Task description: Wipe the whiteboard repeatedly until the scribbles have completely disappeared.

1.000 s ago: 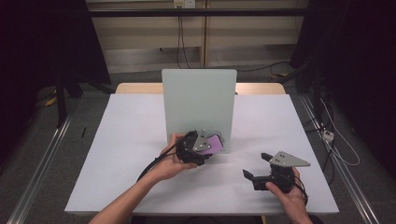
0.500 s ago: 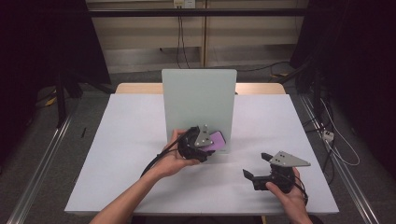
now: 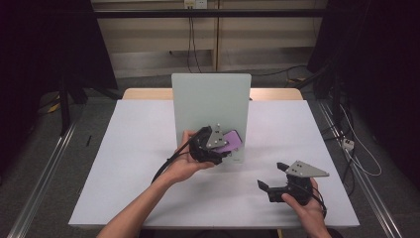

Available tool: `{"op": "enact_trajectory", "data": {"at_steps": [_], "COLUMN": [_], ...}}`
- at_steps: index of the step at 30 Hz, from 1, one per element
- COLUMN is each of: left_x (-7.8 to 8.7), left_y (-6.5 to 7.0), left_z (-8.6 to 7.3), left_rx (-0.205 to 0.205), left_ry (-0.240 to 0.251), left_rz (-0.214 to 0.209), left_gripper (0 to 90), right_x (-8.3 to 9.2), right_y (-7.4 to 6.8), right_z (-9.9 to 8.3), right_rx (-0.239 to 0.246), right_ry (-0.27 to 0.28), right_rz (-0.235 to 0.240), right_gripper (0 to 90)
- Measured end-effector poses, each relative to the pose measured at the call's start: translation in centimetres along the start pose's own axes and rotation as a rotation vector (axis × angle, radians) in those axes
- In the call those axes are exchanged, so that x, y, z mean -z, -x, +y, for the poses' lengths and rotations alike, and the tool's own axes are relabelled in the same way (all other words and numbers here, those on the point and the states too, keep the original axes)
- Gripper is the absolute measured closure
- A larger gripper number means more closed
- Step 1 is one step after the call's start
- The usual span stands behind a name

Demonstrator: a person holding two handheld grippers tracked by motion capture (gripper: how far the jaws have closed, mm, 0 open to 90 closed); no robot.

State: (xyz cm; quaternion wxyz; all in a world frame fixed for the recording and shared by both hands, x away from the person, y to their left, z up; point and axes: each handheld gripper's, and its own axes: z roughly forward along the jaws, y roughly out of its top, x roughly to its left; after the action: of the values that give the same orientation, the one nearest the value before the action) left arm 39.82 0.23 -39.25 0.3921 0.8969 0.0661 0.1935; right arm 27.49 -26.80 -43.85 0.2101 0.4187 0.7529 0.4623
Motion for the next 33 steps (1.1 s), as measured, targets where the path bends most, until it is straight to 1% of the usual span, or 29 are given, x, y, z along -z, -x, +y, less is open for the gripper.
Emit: {"op": "enact_trajectory", "data": {"at_steps": [2,4,6,10,12,14,15,16,18,19,21,22,24,27,28,29,31,33], "left_x": [-0.4,-0.8,-1.4,-3.1,-3.7,-4.1,-4.1,-4.1,-4.1,-4.0,-3.6,-3.2,-2.4,-1.0,-0.6,-0.3,-0.1,-0.3], "left_y": [0.3,0.6,1.0,2.3,2.8,3.1,3.2,3.1,3.0,2.9,2.6,2.3,1.6,0.3,-0.1,-0.4,-0.6,-0.4], "left_z": [-0.1,-0.2,-0.2,-0.2,-0.2,-0.1,0.0,0.0,0.1,0.1,0.4,0.6,1.1,1.8,1.9,2.0,2.1,2.1], "left_rx": [0.004,0.004,0.003,-0.017,-0.016,-0.025,-0.034,-0.034,-0.030,-0.022,-0.026,-0.017,-0.012,0.003,0.011,0.015,0.026,0.004], "left_ry": [0.000,-0.008,-0.028,-0.050,-0.058,-0.059,-0.067,-0.069,-0.070,-0.067,-0.053,-0.042,-0.021,0.007,0.024,0.032,0.051,0.035], "left_rz": [-0.008,-0.029,-0.046,-0.084,-0.098,-0.099,-0.100,-0.101,-0.108,-0.108,-0.090,-0.080,-0.054,-0.013,0.000,0.004,0.013,0.019], "left_gripper": [40.6,40.7,40.7,40.7,40.7,40.7,40.7,40.7,40.7,40.7,40.7,40.7,40.7,40.7,40.7,40.7,40.8,40.7], "right_x": [0.0,0.0,0.0,0.0,0.1,0.1,0.1,0.1,0.1,0.1,0.1,0.1,0.1,0.1,0.1,0.1,0.0,0.0], "right_y": [0.0,0.0,0.0,0.0,0.0,0.0,0.0,0.0,0.0,0.0,0.0,0.0,0.0,0.0,0.0,0.0,0.0,0.0], "right_z": [0.0,0.0,0.0,0.0,0.0,0.0,0.0,0.0,0.0,0.0,0.0,0.0,0.0,0.0,0.0,0.0,0.0,0.0], "right_rx": [0.002,0.002,0.001,0.002,0.001,-0.001,-0.001,-0.001,0.001,0.001,0.001,0.000,0.000,0.000,0.000,0.000,0.000,-0.001], "right_ry": [0.001,0.001,0.001,0.001,0.001,0.002,0.002,0.001,0.002,0.002,0.002,0.003,0.002,0.002,0.002,0.002,0.001,0.000], "right_rz": [0.000,0.000,0.000,0.001,0.001,0.000,0.000,0.000,0.002,0.002,0.003,0.002,0.002,0.002,0.002,0.002,0.002,0.003], "right_gripper": [5.6,5.6,5.5,5.5,5.6,5.5,5.5,5.6,5.5,5.6,5.6,5.6,5.6,5.6,5.6,5.6,5.5,5.6]}}
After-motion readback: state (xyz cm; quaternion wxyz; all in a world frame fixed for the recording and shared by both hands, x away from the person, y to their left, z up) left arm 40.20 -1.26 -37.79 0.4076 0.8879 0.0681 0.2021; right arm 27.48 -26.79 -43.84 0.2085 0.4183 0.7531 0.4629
